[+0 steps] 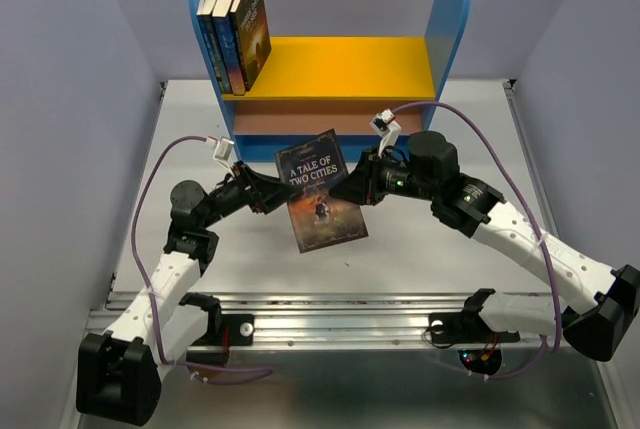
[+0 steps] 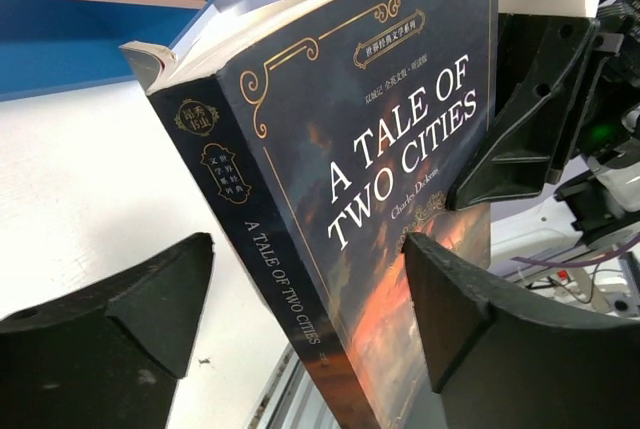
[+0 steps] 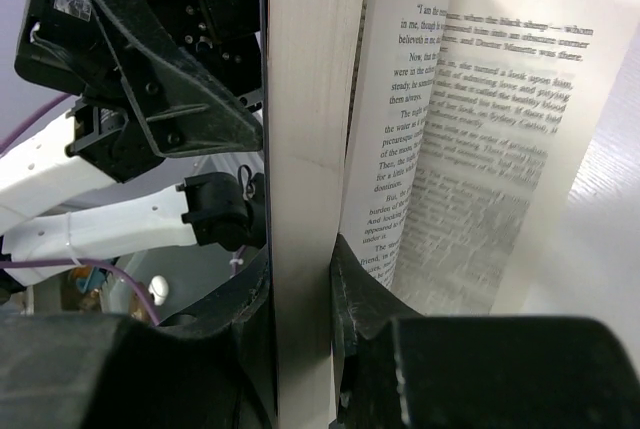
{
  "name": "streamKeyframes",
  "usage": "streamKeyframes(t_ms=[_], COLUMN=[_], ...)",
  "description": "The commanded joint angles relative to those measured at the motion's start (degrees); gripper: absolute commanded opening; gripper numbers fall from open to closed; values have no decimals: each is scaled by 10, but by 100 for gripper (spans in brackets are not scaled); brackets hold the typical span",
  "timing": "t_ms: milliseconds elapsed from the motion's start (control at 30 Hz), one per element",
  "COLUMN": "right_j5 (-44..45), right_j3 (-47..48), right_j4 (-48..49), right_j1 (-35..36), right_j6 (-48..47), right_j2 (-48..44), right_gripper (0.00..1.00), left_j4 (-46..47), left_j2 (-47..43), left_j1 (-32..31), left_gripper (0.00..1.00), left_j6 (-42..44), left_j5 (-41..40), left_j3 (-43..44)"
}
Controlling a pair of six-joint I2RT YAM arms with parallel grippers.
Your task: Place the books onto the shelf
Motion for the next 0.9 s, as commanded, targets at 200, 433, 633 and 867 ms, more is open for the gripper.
streamKeyframes(t_ms=[200,433,633,867], right_j5=[-42,-33,87,287], right_j3=[37,42,59,77], right_j4=[142,143,64,-9], right_j1=[3,3,3,3], right_j6=[16,10,-5,-34], right_j2=[16,32,32,5], right_gripper=[1,1,2,99], left_j4=[105,111,92,-57], left_j2=[1,-8,-22,-43], left_j1=[-32,-37,-38,-50], left_gripper=[73,28,0,0], left_j6=[-28,-33,0,150], left_j5=[32,27,-15,-152], left_j3=[5,11,39,168])
